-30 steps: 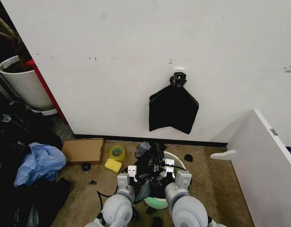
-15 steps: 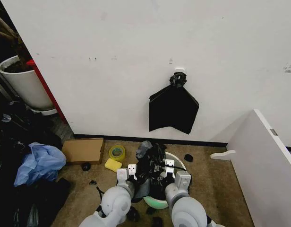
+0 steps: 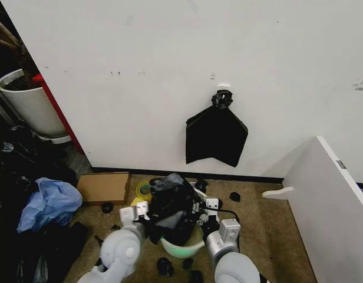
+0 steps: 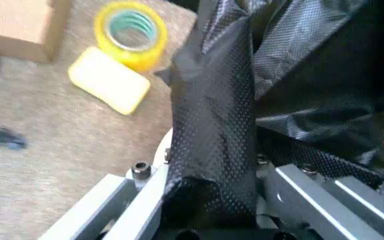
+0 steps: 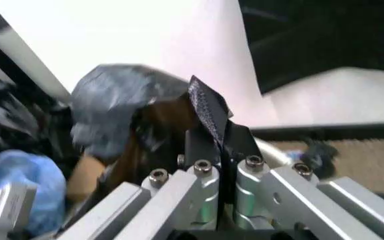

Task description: Place the garbage bag over the trash bin.

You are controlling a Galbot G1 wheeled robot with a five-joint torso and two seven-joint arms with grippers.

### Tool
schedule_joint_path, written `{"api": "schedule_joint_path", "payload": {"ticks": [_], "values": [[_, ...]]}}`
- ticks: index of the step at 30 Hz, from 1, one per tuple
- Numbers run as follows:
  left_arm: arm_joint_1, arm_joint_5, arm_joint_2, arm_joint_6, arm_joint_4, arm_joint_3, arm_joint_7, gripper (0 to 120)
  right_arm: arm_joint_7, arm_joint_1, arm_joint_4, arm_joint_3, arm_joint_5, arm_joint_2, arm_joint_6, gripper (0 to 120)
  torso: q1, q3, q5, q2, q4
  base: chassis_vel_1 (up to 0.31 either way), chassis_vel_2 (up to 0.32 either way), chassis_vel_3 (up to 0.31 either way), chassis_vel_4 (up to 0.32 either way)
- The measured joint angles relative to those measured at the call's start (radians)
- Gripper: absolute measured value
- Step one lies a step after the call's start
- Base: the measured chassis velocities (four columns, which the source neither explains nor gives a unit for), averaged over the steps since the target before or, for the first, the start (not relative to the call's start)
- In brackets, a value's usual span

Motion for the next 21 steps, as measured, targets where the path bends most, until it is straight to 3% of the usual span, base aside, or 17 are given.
{"api": "schedule_joint_path", "payload": {"ticks": [13, 21], "values": [[0.162, 0.053, 0.022, -0.030, -0.203, -0.191, 0.121, 4, 0.002, 0.026, -0.051, 0.154, 0.063, 0.011, 0.013, 0, 0.000, 0.000, 0.0002, 0.000, 0.0000, 0.000, 0.000, 0.000, 0.000], [0.203, 0.038, 0.026, -0.041, -0.299, -0.250, 0.132, 4, 0.000, -0.017, -0.061, 0.228, 0.128, -0.014, -0.021, 0, 0.000, 0.000, 0.0003, 0.000, 0.0000, 0.000, 0.000, 0.000, 0.000]]}}
